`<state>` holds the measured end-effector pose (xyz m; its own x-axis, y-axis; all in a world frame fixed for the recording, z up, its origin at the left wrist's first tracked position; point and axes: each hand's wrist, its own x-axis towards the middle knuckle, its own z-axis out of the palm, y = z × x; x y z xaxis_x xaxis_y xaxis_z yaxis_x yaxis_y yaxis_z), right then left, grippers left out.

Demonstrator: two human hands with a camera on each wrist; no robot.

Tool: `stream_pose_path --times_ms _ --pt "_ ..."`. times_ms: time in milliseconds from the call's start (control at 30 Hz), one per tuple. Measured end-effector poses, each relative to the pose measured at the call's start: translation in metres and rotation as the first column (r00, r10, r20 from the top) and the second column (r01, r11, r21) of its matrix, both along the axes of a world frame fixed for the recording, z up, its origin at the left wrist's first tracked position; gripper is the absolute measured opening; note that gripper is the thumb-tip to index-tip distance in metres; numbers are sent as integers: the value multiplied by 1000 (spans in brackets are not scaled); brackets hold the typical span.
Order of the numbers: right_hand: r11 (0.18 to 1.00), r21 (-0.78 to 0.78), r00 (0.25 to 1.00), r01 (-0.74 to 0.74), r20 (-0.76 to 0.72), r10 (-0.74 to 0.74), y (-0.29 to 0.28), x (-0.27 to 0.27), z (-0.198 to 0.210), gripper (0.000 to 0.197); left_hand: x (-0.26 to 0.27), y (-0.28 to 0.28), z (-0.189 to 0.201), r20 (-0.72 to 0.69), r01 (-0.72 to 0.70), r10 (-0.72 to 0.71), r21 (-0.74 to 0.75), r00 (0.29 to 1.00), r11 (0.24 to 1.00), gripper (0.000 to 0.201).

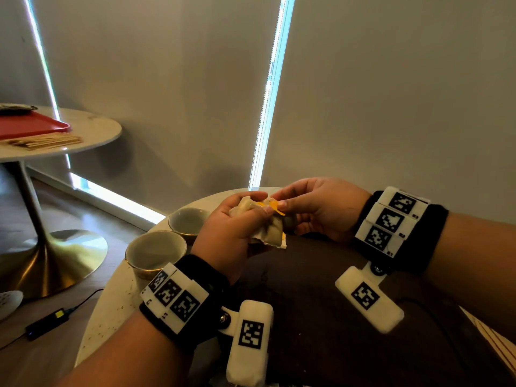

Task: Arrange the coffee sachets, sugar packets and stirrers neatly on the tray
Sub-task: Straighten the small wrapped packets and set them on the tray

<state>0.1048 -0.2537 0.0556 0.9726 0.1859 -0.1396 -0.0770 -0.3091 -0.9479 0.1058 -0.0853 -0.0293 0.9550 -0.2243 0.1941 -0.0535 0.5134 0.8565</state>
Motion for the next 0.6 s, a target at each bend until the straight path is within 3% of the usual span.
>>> stream_pose_path --times_ms 167,300,400,600 --pt "1000 -6 1000 -18 23 18 -1 -1 -1 16 1 -2 1 -32 12 -14 -58 999 998 39" --pt "999 -36 999 -22 42 23 -2 -1 0 13 1 0 0 -49 -18 14 -75 999 997 21" --pt "999 -25 999 -24 44 26 -3 -2 -1 13 2 1 0 -68 -42 37 -86 997 995 18" --pt "999 -26 998 -21 64 23 -6 -2 -3 31 2 0 0 -89 -57 48 -100 995 993 18"
